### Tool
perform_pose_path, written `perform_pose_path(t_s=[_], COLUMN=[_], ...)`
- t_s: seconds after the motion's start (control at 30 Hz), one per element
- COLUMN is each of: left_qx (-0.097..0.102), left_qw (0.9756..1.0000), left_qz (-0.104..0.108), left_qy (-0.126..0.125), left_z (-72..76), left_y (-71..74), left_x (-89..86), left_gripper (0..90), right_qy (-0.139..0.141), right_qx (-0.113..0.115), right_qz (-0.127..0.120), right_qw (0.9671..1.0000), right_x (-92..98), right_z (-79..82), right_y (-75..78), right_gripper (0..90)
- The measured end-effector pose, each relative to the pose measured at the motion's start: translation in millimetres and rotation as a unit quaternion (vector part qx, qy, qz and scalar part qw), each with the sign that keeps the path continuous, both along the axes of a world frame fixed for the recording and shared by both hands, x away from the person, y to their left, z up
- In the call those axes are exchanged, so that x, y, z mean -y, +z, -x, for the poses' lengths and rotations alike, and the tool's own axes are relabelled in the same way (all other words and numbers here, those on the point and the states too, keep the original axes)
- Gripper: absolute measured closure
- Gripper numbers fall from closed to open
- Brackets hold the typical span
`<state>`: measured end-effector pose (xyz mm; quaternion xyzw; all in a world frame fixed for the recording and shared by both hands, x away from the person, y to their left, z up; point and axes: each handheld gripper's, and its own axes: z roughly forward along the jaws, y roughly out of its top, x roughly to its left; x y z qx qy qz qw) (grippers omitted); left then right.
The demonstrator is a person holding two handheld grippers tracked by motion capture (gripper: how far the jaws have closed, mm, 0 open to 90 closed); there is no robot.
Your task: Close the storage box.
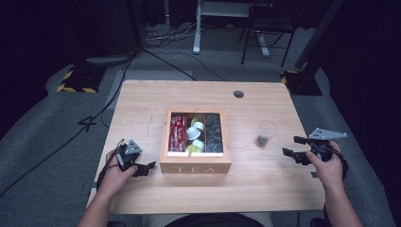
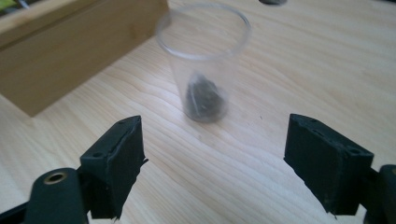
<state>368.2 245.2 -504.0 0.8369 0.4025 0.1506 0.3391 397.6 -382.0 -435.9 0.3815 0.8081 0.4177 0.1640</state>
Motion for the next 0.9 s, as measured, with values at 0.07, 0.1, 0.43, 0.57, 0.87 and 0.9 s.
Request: perform_pose_path(t_s=[0.07,0.1,0.43,0.57,0.87,0.9], left_qx=[0.0,0.0,0.0,0.001,0.001,0.001], left_qw=[1.0,1.0,1.0,1.0,1.0,1.0], left_qz=[0.0,0.0,0.0,0.0,-0.001,-0.001], left_qy=[0.0,0.001,0.001,0.001,0.001,0.001], left_z=[-0.1,-0.1,0.0,-0.1,-0.1,0.0], left_y=[0.0,0.0,-0.1,-0.2,-0.1,-0.1], left_x=[0.0,0.1,0.3,0.2,0.3,0.3], left_gripper=[14.1,14.0,13.9,13.9,13.9,13.8], right_qy=[-0.009,-0.012,-0.036,-0.037,-0.045,-0.048], right_qx=[-0.014,-0.015,-0.023,-0.026,-0.024,-0.027], right_qz=[-0.004,-0.001,0.019,0.021,0.044,0.052], right_qw=[0.9999,0.9998,0.9989,0.9988,0.9977,0.9971], right_x=[4.9,6.4,13.8,15.2,16.9,16.4], right_z=[-3.6,-4.8,-11.6,-11.6,-15.0,-15.3], right_y=[-12.3,-15.8,-39.0,-46.4,-60.2,-62.0], right_gripper=[19.8,19.6,18.9,18.8,18.3,17.8])
